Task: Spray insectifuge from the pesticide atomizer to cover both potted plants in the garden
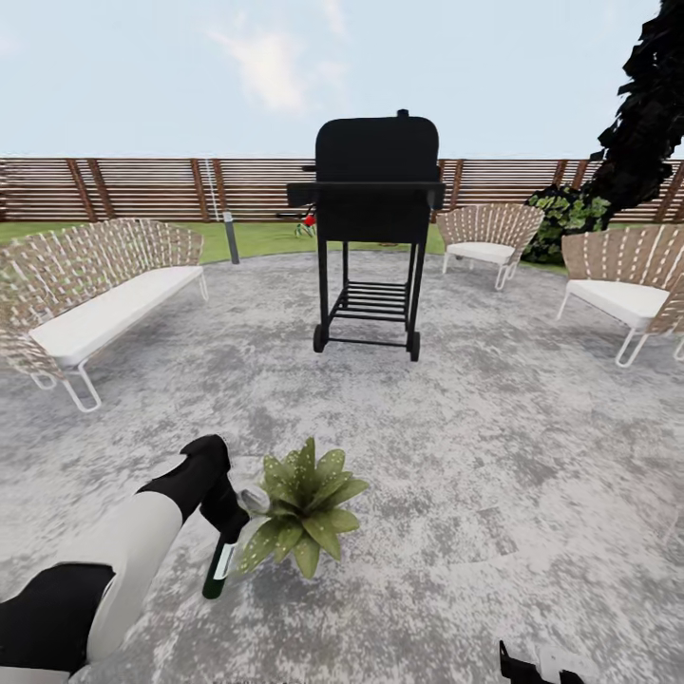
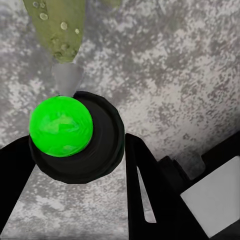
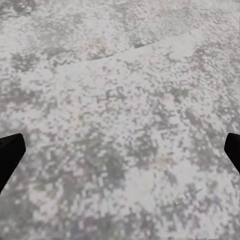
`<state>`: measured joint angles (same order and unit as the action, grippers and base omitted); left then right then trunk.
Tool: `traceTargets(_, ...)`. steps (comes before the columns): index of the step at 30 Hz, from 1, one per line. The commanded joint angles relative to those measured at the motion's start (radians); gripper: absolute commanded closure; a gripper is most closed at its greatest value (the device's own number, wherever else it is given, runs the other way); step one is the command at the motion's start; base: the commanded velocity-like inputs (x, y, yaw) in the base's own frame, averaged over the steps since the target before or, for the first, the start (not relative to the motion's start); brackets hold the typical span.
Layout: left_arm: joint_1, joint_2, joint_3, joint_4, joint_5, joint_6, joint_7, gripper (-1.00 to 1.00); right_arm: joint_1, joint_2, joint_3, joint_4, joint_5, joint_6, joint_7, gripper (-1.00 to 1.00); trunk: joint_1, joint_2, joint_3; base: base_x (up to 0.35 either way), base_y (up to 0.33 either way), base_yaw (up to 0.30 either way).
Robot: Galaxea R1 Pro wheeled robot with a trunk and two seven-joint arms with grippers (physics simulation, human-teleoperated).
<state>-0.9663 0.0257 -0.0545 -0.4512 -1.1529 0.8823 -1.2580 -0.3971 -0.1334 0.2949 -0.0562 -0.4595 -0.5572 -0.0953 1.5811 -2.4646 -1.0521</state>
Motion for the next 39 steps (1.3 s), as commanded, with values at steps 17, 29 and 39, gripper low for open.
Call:
traceTargets(17,0.002,0.0,-0.003,-0.003,-0.008,0.009,-0.009,1.0,0.0,-0.003,0.009,0.0,-0.004,-0.001,-0.004,-1.0,0.0,0.0,-0.001,0.027,-0.124,0.066)
traceTargets(29,0.003,-0.001,0.002,-0.003,-0.008,0.009,-0.005,1.0,0.0,-0.002,0.009,-0.001,-0.004,-0.001,-0.005,-1.0,0.0,0.0,-0.001,-0.07,-0.271,0.124)
traceTargets(39,0.112,0.0,0.003,-0.002,0.002,0.006,0.05,1.0,0.0,-0.002,0.009,0.0,-0.004,-0.001,-0.005,-1.0,0.0,0.0,-0.001,-0.015,-0.151,0.23)
